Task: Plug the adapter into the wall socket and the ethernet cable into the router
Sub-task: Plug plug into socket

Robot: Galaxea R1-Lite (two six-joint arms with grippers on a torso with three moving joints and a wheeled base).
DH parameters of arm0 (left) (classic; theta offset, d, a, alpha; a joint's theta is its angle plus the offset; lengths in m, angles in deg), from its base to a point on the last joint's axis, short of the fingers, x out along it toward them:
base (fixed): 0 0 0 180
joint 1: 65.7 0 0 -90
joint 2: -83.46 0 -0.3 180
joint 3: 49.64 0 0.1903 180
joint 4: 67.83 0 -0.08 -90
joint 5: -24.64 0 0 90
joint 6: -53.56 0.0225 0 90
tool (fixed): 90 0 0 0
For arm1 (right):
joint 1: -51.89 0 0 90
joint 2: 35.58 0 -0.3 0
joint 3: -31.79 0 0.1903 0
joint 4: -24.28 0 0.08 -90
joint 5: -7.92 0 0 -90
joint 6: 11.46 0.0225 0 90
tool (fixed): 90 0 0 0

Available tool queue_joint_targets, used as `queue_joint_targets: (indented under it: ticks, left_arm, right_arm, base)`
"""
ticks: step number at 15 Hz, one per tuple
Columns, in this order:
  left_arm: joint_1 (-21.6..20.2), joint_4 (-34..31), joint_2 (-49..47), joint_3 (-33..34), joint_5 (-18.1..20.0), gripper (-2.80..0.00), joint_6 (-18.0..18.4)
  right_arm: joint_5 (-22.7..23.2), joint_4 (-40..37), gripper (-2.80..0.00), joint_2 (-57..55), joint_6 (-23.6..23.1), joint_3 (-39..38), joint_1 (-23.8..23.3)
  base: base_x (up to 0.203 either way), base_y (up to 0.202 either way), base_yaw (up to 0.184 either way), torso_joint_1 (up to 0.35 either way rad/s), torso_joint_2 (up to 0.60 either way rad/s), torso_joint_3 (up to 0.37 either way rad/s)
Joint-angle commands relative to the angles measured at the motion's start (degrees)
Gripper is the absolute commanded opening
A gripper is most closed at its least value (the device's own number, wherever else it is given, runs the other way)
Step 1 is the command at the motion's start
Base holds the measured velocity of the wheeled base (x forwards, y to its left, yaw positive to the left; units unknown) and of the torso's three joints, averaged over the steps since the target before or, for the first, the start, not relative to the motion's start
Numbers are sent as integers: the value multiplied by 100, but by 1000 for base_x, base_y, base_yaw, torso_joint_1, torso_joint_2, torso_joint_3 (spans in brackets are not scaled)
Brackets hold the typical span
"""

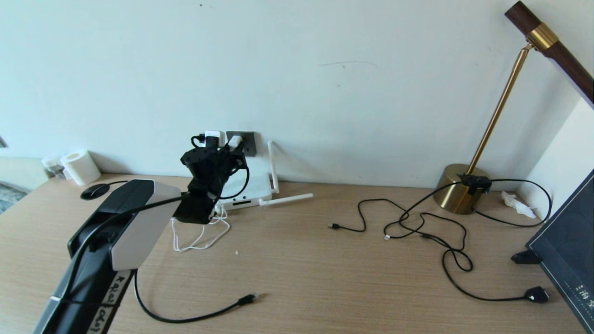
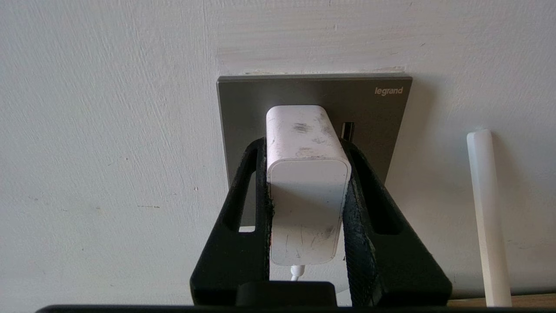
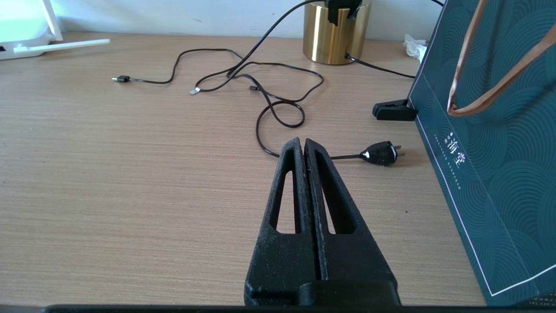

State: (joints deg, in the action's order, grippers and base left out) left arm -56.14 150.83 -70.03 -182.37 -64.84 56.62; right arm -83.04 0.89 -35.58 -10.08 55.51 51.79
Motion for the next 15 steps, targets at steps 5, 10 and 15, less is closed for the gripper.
queue_joint_targets:
  ticks: [5,10,15]
  left_arm:
    - [2,-15,4,-58,-9,-280,2]
    - [11,-15,-22,-58,-28,-280,10]
    - [11,-6,-35,-58,-57,-280,5]
  right_arm:
    - [-1,2,-280,0,3,0,1]
    - [-1,2,-280,0,3,0,1]
    - [-1,2,-280,0,3,0,1]
  base:
    - [0,0,0,0,0,0]
    - [0,0,0,0,0,0]
    - [0,0,0,0,0,0]
